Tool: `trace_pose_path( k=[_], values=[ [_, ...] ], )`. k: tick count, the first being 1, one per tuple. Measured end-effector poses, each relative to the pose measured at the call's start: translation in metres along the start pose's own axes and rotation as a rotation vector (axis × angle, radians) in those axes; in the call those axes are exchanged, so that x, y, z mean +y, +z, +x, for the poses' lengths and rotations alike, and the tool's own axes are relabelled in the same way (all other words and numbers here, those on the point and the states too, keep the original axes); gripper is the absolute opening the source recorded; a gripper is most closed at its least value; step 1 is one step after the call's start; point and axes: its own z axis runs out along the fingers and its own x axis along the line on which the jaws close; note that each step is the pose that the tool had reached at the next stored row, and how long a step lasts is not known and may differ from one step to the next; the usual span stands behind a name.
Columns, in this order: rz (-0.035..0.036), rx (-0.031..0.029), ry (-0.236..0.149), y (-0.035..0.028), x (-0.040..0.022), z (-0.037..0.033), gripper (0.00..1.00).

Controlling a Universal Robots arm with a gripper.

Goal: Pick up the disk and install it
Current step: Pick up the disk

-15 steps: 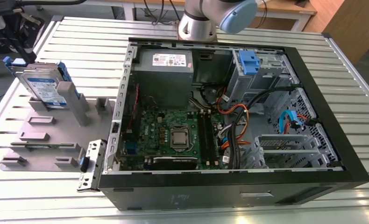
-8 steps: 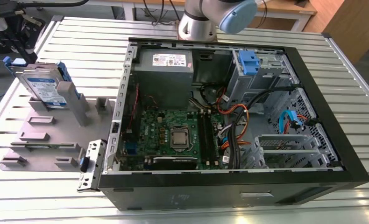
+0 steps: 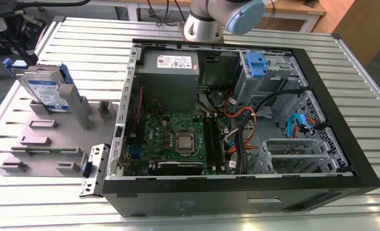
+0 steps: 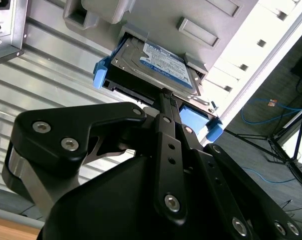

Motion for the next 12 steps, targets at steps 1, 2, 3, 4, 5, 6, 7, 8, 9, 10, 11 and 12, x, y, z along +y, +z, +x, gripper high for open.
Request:
trace_pose_path(
  k=[1, 2, 3, 4, 5, 6, 7, 8, 9, 10, 11, 12],
  values=[
    [0.0, 0.0, 0.0, 0.0, 0.0, 0.0, 0.11],
    [0.0001, 0.0, 0.0, -0.0001, 0.0, 0.0, 0.11],
    [0.0002, 0.0002, 0.0, -0.0002, 0.0, 0.0, 0.11],
    [0.0002, 0.0002, 0.0, -0.0003, 0.0, 0.0, 0.11],
    [0.0002, 0.0004, -0.005, -0.0003, 0.0, 0.0, 0.11],
    [0.0, 0.0008, -0.012, -0.0003, 0.0, 0.0, 0.11],
    [-0.0003, 0.0013, -0.024, -0.0002, 0.0, 0.0001, 0.11],
    [-0.0007, 0.002, -0.041, -0.0002, 0.0001, 0.0001, 0.11],
    [-0.0012, 0.0027, -0.059, -0.0001, 0.0, 0.0, 0.11],
    [-0.0017, 0.0033, -0.077, 0.0001, 0.0, 0.0, 0.11],
    [-0.0022, 0.004, -0.095, 0.0002, 0.0, 0.0, 0.11],
    [-0.0027, 0.0047, -0.114, 0.0003, 0.0, 0.0, 0.11]
  ],
)
